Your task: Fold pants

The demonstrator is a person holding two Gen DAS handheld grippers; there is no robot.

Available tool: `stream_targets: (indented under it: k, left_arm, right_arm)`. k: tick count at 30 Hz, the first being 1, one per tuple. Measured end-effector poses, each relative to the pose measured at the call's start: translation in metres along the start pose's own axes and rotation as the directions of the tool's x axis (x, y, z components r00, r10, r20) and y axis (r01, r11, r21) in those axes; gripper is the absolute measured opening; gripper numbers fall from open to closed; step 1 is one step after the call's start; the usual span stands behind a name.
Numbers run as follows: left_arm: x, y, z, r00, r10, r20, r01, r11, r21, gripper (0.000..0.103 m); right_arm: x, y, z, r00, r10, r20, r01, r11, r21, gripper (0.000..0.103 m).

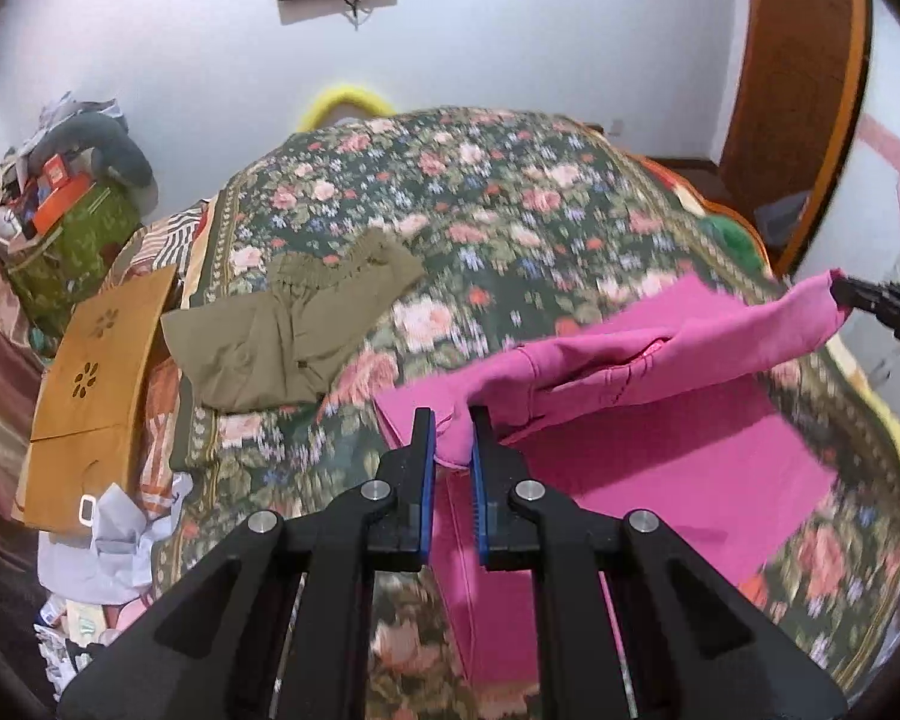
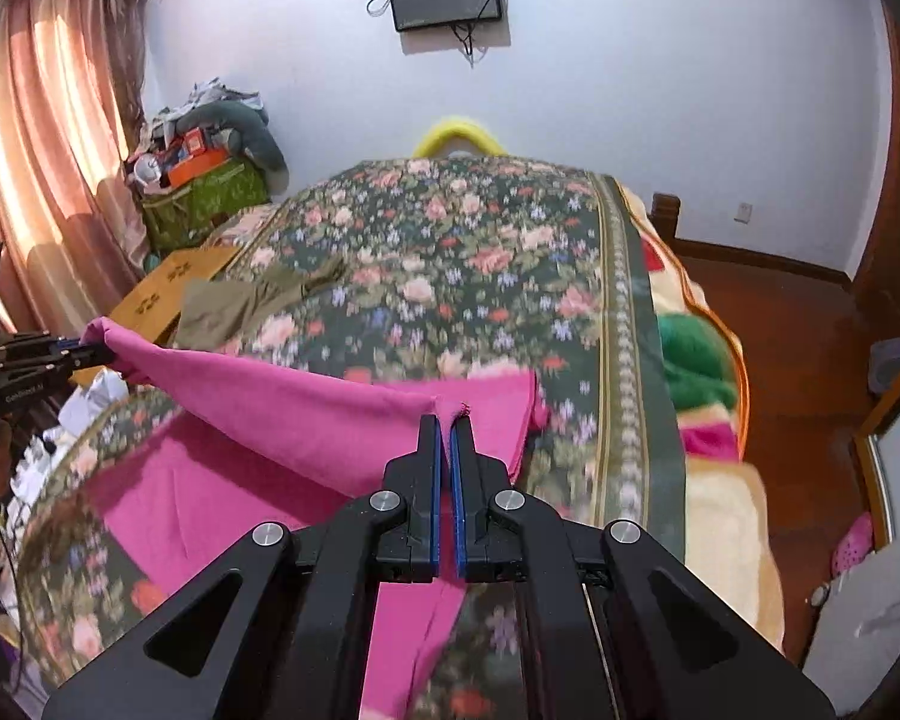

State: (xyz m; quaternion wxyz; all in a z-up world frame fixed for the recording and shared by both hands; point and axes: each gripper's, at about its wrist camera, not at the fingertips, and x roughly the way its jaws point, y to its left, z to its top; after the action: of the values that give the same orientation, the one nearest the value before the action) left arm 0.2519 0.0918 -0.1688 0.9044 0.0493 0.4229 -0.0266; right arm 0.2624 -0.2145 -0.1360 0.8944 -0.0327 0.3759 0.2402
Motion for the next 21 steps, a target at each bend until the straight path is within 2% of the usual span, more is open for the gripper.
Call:
stream_targets:
  k: [4, 13, 21]
  left_arm:
    - [0.013, -0.009, -0.03, 0.997, 0.011, -0.073, -0.008, 1.0, 0.03, 0.011]
    - [0.007, -0.01, -0.066, 0.997, 0.0, -0.076, 0.001, 1.0, 0.015, 0.011]
    - [0.004, -0.007, -0.085, 0.995, -0.006, -0.102, 0.004, 1.0, -0.016, 0.012]
  right_arm:
    - [0.003, -0.003, -0.024, 0.999, 0.014, -0.037, -0.013, 1.0, 0.02, 0.002]
    - [0.001, 0.004, -0.071, 0.996, 0.023, -0.092, -0.02, 0.999, 0.036, 0.003]
    - [-0.006, 0.004, -0.095, 0.989, 0.014, -0.147, -0.006, 0.998, 0.056, 0.005]
